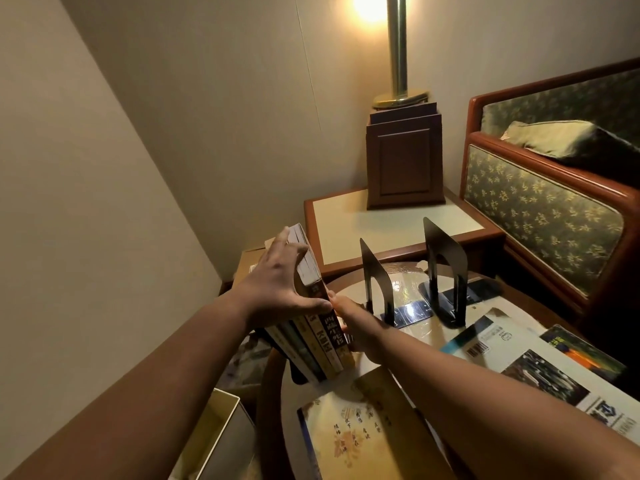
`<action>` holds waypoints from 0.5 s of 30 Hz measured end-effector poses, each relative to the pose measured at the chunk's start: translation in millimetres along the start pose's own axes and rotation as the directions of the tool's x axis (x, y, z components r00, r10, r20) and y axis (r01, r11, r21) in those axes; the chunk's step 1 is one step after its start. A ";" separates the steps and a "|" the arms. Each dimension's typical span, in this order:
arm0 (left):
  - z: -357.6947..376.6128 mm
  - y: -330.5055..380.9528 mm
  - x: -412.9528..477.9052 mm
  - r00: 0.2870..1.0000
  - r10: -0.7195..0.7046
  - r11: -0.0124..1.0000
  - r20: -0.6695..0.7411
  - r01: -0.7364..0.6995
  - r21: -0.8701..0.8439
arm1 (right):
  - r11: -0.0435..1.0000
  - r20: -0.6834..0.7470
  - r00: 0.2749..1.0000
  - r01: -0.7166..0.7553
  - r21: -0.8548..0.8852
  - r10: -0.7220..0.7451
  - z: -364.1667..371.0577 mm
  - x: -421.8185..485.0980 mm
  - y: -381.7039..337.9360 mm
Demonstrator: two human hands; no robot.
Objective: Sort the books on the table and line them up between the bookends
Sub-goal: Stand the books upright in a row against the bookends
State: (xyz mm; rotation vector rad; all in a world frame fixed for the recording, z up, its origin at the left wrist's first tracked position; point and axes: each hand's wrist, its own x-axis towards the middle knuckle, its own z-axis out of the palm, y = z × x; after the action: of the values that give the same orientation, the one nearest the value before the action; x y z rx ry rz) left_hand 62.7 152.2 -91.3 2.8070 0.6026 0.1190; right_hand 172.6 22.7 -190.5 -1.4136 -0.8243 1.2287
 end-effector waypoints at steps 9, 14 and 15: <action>15.0 4.7 16.9 0.997 -0.043 0.925 0.066 0.015 0.379 | 0.999 0.014 1.000 -0.018 0.039 0.017 -3.8 -1.3 3.8; 16.4 2.6 16.2 0.999 -0.026 0.942 0.030 0.015 0.335 | 0.997 0.005 0.999 -0.035 0.072 0.035 -4.4 -2.5 -2.3; 16.6 2.0 15.1 0.999 -0.022 0.944 0.023 0.013 0.330 | 0.997 0.006 0.998 -0.060 0.054 0.060 -6.3 -2.1 -2.9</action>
State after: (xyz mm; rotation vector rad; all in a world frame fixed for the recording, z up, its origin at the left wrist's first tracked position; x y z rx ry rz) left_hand 79.5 152.7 -106.3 3.1182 0.6987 -0.0271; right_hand 178.5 19.7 -187.5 -1.4011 -0.7508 1.2914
